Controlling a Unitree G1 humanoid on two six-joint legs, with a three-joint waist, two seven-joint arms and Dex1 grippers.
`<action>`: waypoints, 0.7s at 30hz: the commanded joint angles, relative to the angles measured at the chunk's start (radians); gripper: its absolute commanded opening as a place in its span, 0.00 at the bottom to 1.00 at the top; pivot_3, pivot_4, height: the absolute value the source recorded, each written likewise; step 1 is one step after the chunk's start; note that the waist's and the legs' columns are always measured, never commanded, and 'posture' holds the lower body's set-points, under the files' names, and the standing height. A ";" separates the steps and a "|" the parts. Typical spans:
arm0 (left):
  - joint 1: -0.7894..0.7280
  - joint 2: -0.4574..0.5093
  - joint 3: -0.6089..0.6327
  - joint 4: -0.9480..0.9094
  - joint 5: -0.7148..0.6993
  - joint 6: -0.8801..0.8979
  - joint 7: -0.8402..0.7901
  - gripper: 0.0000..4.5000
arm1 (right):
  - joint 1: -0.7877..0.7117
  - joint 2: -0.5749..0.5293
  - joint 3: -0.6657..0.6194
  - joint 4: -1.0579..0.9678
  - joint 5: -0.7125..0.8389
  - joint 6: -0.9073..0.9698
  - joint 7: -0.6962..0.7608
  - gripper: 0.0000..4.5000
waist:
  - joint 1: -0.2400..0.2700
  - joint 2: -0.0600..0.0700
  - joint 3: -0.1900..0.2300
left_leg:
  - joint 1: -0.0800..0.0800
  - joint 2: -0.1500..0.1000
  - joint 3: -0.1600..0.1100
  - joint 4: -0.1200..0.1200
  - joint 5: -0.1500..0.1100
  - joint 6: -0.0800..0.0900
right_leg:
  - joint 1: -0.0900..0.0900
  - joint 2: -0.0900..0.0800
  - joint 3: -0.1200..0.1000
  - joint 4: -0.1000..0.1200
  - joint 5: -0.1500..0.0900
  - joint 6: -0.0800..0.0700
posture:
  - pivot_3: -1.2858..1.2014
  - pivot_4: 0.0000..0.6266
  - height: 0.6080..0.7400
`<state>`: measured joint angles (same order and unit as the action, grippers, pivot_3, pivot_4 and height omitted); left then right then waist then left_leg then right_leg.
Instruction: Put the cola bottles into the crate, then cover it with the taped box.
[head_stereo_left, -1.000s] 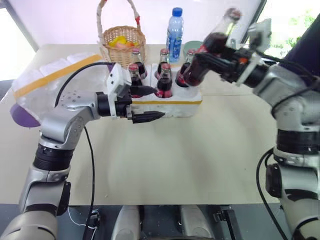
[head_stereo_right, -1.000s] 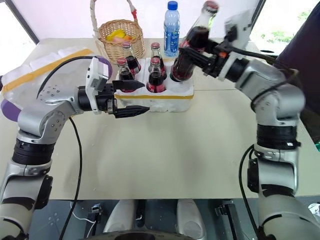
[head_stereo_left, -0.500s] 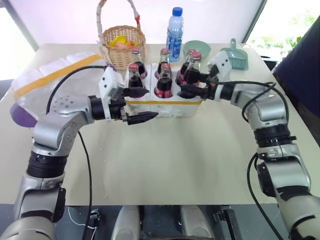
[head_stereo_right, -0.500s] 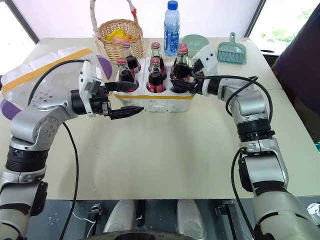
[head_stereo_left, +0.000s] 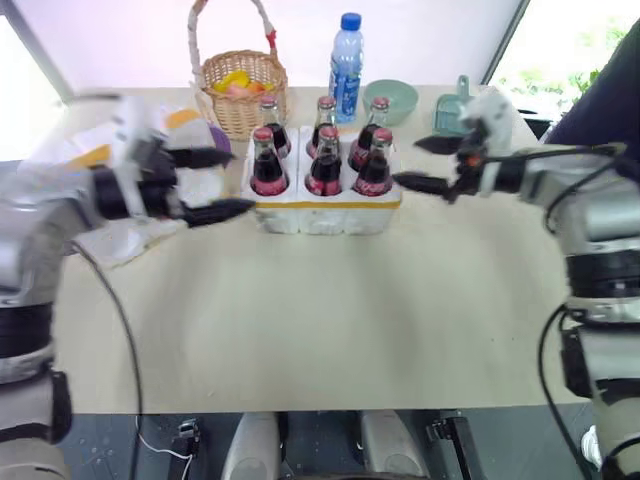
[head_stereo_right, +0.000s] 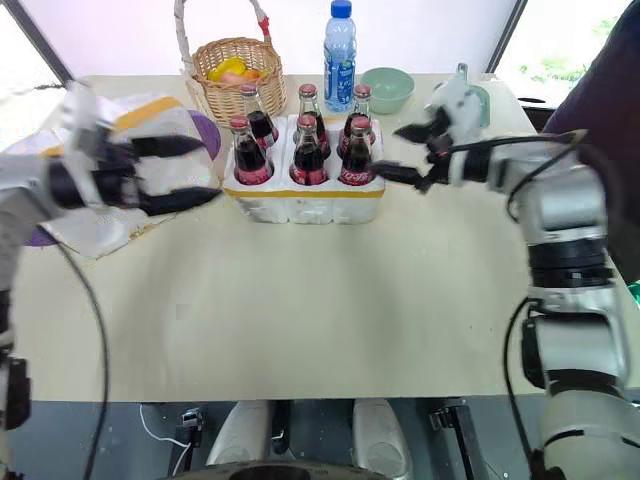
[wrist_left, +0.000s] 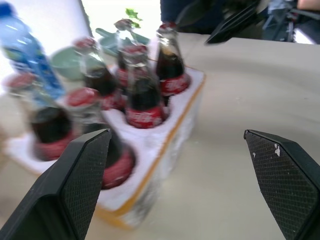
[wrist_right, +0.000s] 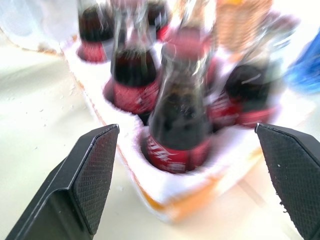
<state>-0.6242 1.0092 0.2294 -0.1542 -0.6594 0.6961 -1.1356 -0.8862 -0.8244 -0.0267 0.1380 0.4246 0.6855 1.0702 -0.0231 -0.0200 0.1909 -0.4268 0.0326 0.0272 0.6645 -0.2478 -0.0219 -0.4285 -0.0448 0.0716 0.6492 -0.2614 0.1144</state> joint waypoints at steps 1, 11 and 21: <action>0.045 0.187 0.130 0.067 0.007 -0.002 -0.143 1.00 | -0.026 -0.129 -0.088 -0.112 0.121 0.090 0.141 0.99 | -0.005 0.001 0.001 | 0.001 0.000 0.000 -0.001 0.000 0.000 | 0.000 0.000 0.000 0.000 0.000 0.000 | 0.52 0.24 1.00; 0.435 0.652 0.165 0.765 0.385 -0.591 -0.469 1.00 | -0.182 -0.228 -0.148 -0.129 0.279 0.188 0.249 0.99 | -0.038 0.002 0.001 | 0.003 0.003 0.005 -0.003 0.000 0.000 | -0.003 -0.001 0.000 0.001 -0.006 -0.011 | 0.52 0.24 1.00; -0.327 0.427 -0.333 1.227 0.854 -0.860 -0.300 1.00 | -0.171 -0.167 -0.110 -0.112 0.260 0.163 0.207 0.99 | -0.003 0.001 0.000 | 0.000 0.002 0.008 -0.001 0.000 0.000 | -0.006 -0.001 0.001 0.006 -0.003 -0.005 | 0.52 0.24 1.00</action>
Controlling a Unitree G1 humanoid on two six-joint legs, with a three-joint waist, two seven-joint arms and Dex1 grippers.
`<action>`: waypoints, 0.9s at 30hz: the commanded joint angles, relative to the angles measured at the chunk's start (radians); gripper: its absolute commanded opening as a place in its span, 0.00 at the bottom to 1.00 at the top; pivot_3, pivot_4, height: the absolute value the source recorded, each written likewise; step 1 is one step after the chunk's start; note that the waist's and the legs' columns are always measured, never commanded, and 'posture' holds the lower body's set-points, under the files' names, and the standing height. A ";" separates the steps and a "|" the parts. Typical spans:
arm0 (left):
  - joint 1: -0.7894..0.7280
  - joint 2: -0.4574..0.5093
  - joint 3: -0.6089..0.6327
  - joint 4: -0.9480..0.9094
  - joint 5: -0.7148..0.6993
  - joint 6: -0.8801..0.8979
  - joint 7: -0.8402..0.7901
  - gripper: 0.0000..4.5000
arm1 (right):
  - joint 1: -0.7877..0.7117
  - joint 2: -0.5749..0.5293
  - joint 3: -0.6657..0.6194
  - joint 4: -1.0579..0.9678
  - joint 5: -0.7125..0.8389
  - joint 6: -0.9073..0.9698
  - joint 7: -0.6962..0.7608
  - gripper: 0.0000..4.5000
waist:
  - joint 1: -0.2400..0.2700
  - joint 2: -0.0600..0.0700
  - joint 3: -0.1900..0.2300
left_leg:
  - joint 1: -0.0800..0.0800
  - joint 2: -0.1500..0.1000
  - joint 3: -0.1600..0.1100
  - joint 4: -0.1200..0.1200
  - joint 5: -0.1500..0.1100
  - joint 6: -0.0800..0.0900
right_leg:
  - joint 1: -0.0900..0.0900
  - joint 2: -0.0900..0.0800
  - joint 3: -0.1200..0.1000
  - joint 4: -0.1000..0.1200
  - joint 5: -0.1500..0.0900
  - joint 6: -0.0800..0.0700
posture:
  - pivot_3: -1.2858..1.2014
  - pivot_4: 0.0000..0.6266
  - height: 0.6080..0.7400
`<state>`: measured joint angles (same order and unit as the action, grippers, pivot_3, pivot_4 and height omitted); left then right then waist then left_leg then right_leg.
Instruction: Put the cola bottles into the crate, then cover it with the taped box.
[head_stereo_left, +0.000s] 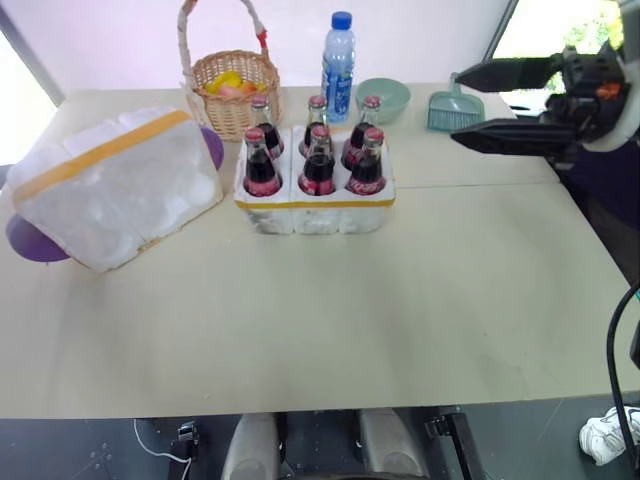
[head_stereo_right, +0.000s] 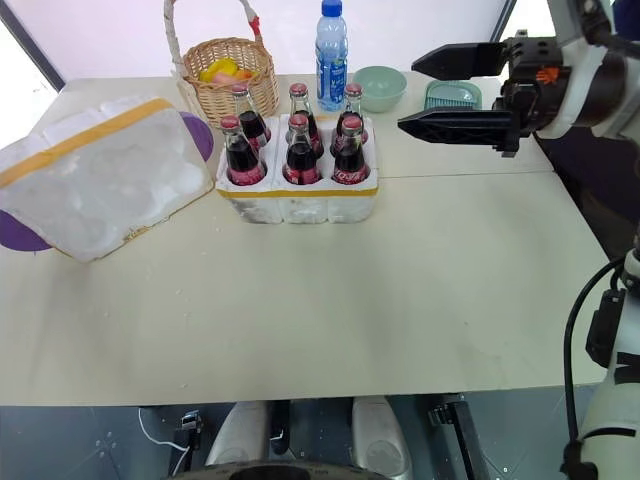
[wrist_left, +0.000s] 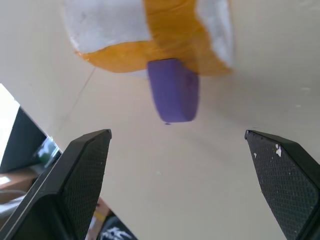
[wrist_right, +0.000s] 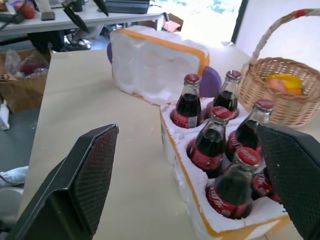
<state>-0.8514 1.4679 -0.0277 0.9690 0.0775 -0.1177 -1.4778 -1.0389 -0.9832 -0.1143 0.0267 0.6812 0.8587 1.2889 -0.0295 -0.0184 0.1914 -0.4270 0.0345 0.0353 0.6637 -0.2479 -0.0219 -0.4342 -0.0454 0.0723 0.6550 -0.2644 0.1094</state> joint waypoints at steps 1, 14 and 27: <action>-0.138 -0.051 -0.097 0.143 0.144 -0.057 0.051 1.00 | -0.020 -0.012 -0.023 0.003 -0.001 -0.009 -0.017 0.99 | 0.008 -0.001 0.000 | 0.000 0.000 0.000 0.000 0.000 0.000 | 0.000 0.000 0.000 0.001 0.000 0.001 | 0.52 0.24 1.00; -0.296 -0.243 -0.144 0.343 0.239 -0.024 0.176 1.00 | 0.016 -0.121 -0.042 -0.074 0.034 0.036 0.016 0.99 | 0.012 -0.003 0.000 | -0.003 0.001 0.000 0.002 0.000 0.001 | -0.004 0.000 0.001 0.003 0.000 0.001 | 0.52 0.24 1.00; -0.290 -0.305 -0.115 0.354 0.219 0.019 0.123 0.69 | 0.045 -0.141 -0.071 -0.147 0.080 0.068 -0.012 1.00 | 0.017 -0.003 0.000 | -0.002 0.001 0.000 0.004 0.000 0.000 | -0.004 -0.001 0.001 0.007 0.000 0.000 | 0.52 0.24 1.00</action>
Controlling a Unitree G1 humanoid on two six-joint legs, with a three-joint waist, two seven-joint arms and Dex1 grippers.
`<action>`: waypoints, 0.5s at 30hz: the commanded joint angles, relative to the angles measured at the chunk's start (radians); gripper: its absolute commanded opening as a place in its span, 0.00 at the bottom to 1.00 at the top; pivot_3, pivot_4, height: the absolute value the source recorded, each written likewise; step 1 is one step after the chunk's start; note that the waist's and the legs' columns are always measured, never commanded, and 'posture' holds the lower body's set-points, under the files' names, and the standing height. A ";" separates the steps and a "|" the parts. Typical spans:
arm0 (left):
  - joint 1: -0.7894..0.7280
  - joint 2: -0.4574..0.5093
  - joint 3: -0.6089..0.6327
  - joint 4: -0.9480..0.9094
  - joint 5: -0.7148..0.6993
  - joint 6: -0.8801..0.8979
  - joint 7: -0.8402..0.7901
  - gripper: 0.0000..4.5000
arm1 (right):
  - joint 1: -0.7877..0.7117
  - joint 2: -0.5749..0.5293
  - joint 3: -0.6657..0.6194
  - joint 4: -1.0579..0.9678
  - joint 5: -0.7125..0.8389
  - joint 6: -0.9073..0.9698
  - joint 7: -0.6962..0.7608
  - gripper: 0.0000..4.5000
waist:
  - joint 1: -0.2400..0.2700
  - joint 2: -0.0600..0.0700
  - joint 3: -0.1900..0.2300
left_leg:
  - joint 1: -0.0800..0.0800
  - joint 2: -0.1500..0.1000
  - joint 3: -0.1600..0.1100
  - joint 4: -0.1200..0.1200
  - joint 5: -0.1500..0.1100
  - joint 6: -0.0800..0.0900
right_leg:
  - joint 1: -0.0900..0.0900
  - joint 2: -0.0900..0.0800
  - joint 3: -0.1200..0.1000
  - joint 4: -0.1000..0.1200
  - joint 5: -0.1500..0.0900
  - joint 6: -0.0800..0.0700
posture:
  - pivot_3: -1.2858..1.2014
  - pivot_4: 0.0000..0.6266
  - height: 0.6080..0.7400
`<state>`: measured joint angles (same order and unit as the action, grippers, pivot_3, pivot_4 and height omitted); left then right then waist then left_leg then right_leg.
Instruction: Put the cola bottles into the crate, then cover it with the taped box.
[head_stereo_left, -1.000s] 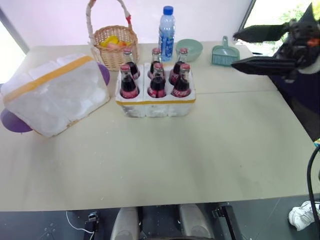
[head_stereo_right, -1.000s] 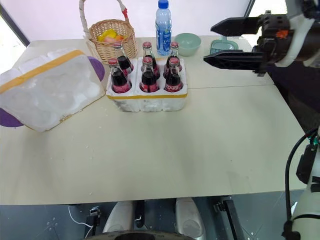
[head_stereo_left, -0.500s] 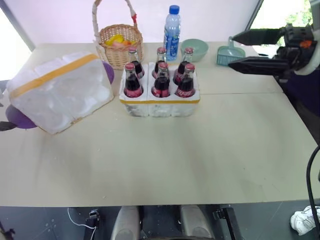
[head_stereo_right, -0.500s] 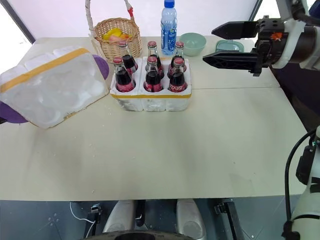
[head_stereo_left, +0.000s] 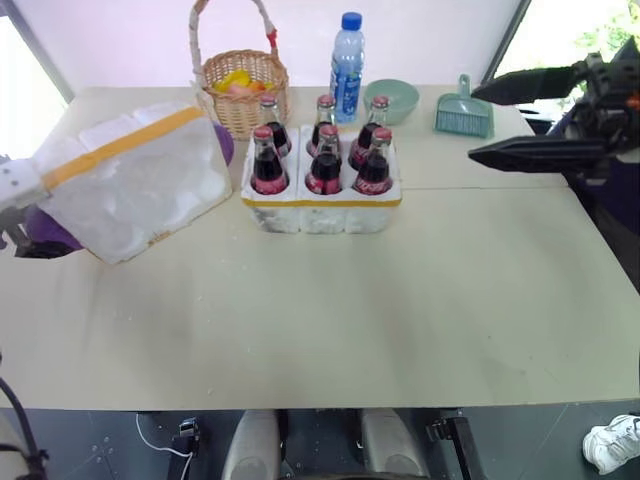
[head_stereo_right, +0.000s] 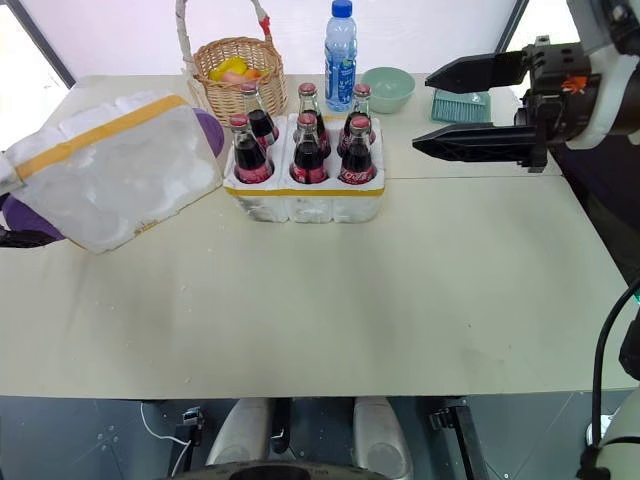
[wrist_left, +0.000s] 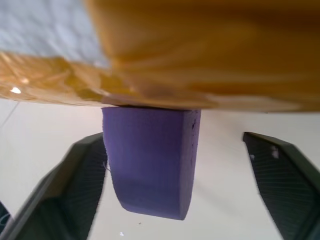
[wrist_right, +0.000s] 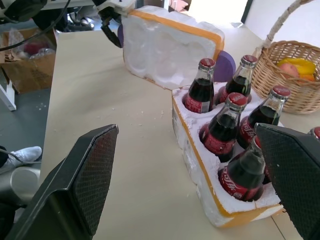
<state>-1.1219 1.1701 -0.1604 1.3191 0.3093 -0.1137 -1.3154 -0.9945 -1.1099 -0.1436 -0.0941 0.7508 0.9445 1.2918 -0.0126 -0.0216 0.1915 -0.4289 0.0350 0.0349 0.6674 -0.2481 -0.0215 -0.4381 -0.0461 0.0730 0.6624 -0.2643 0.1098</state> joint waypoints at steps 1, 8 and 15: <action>-0.020 -0.009 0.018 0.002 -0.013 0.022 -0.050 0.57 | 0.005 -0.013 -0.043 -0.028 0.012 -0.018 -0.018 1.00 | 0.001 0.000 0.000 | 0.000 0.000 0.000 0.000 0.000 0.000 | 0.000 0.000 0.000 0.000 0.000 0.000 | 0.52 0.24 1.00; -0.014 -0.005 0.017 -0.008 -0.007 0.024 -0.100 0.13 | 0.024 0.004 -0.047 -0.028 0.010 -0.042 -0.046 1.00 | 0.000 0.000 0.000 | 0.000 0.000 0.000 0.000 0.000 0.000 | 0.000 0.000 0.000 0.000 0.000 0.000 | 0.52 0.24 1.00; -0.030 0.011 0.051 -0.038 -0.040 -0.022 -0.120 0.08 | 0.063 -0.023 -0.044 -0.031 0.010 -0.049 -0.035 1.00 | -0.001 -0.001 0.000 | 0.000 0.000 0.000 0.000 0.000 0.000 | 0.000 0.000 0.000 0.000 0.000 0.000 | 0.52 0.24 1.00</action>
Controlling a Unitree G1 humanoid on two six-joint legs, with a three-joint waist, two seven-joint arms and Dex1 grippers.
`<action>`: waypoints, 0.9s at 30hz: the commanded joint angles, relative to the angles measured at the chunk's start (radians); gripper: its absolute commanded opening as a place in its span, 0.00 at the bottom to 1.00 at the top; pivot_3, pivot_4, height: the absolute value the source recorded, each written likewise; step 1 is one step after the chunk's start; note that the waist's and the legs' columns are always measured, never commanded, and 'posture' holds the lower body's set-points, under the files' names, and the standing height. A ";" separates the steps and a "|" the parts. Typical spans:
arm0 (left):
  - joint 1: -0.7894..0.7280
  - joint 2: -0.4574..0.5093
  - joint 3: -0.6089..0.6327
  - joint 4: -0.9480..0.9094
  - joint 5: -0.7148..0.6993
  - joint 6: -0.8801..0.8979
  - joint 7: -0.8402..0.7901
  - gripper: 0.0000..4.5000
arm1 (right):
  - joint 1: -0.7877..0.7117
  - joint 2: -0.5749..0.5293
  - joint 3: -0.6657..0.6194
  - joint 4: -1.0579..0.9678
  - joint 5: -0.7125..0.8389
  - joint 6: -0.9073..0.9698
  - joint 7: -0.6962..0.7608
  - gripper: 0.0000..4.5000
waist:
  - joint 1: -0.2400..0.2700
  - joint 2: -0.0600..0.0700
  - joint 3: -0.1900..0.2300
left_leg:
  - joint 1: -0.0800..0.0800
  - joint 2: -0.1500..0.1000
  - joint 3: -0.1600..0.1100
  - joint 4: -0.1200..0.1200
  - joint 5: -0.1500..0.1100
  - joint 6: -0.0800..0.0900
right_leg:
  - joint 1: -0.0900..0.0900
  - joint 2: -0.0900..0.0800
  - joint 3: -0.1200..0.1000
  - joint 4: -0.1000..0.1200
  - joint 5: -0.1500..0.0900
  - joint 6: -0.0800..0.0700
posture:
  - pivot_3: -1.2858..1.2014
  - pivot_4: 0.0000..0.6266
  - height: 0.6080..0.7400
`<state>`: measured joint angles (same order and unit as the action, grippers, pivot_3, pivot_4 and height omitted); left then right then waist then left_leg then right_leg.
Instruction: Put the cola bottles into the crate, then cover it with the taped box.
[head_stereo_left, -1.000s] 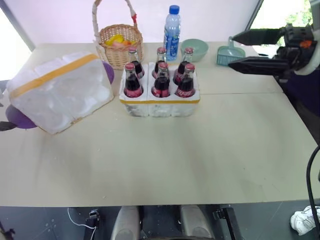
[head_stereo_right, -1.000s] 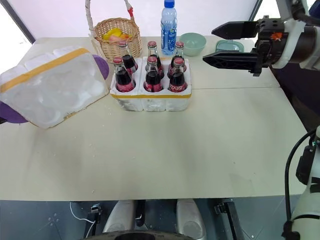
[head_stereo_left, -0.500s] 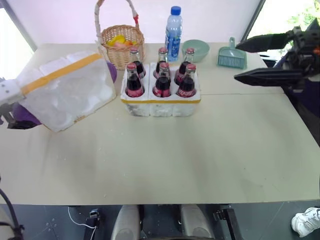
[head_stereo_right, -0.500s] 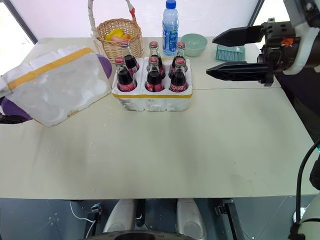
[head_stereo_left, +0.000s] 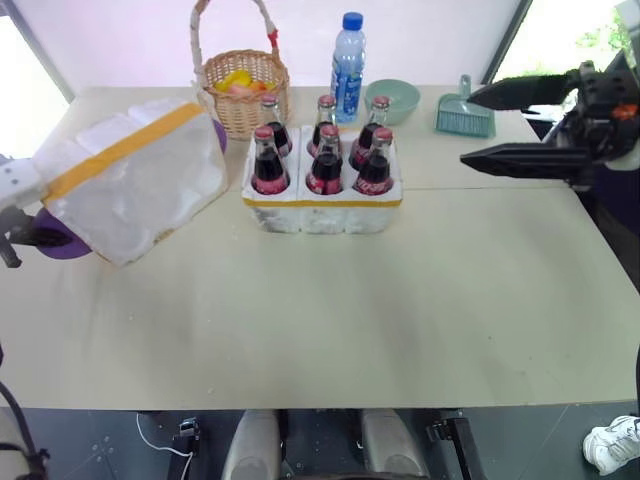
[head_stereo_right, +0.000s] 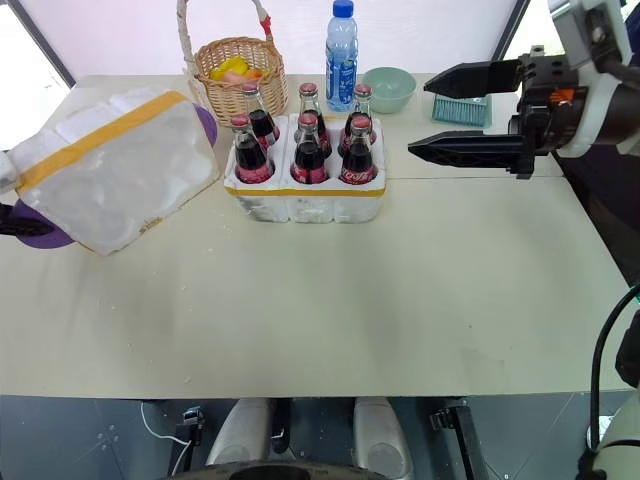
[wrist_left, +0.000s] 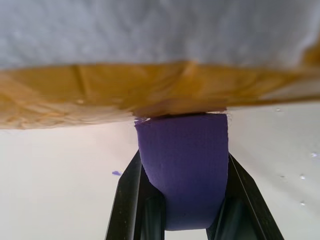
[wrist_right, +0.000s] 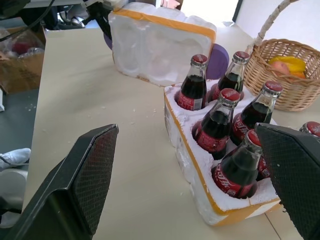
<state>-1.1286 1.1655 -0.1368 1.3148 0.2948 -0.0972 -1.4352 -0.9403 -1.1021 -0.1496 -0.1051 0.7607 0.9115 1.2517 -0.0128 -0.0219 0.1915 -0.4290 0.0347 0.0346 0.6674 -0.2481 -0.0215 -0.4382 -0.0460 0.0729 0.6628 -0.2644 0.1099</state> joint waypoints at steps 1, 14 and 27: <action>-0.030 0.016 0.038 -0.044 -0.036 -0.051 0.016 0.08 | 0.021 -0.033 -0.040 -0.023 -0.016 -0.036 -0.003 1.00 | -0.002 -0.001 0.000 | 0.000 0.000 0.000 0.000 0.000 0.000 | 0.000 0.000 0.000 0.000 0.000 0.000 | 0.52 0.24 1.00; -0.103 -0.112 0.078 -0.346 0.038 -0.312 0.810 0.08 | 0.170 -0.032 -0.177 -0.116 0.046 0.010 -0.117 1.00 | -0.002 -0.001 0.000 | 0.000 0.000 -0.001 0.000 0.000 0.000 | 0.000 0.000 0.000 0.001 0.000 0.000 | 0.52 0.24 1.00; 0.155 -0.300 0.019 -0.983 0.153 -0.199 0.909 0.08 | 0.269 -0.006 -0.264 -0.184 0.134 0.054 -0.245 1.00 | -0.010 -0.001 0.000 | 0.002 0.000 0.000 0.000 0.000 0.000 | 0.001 0.001 0.002 0.002 0.000 0.000 | 0.52 0.24 1.00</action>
<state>-0.9838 0.8591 -0.1274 0.3976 0.4125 -0.3390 -0.5552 -0.6652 -1.1081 -0.3641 -0.2555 0.8638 0.9630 1.0236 -0.0231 -0.0227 0.1912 -0.4269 0.0344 0.0345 0.6672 -0.2479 -0.0217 -0.4376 -0.0448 0.0749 0.6649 -0.2641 0.1103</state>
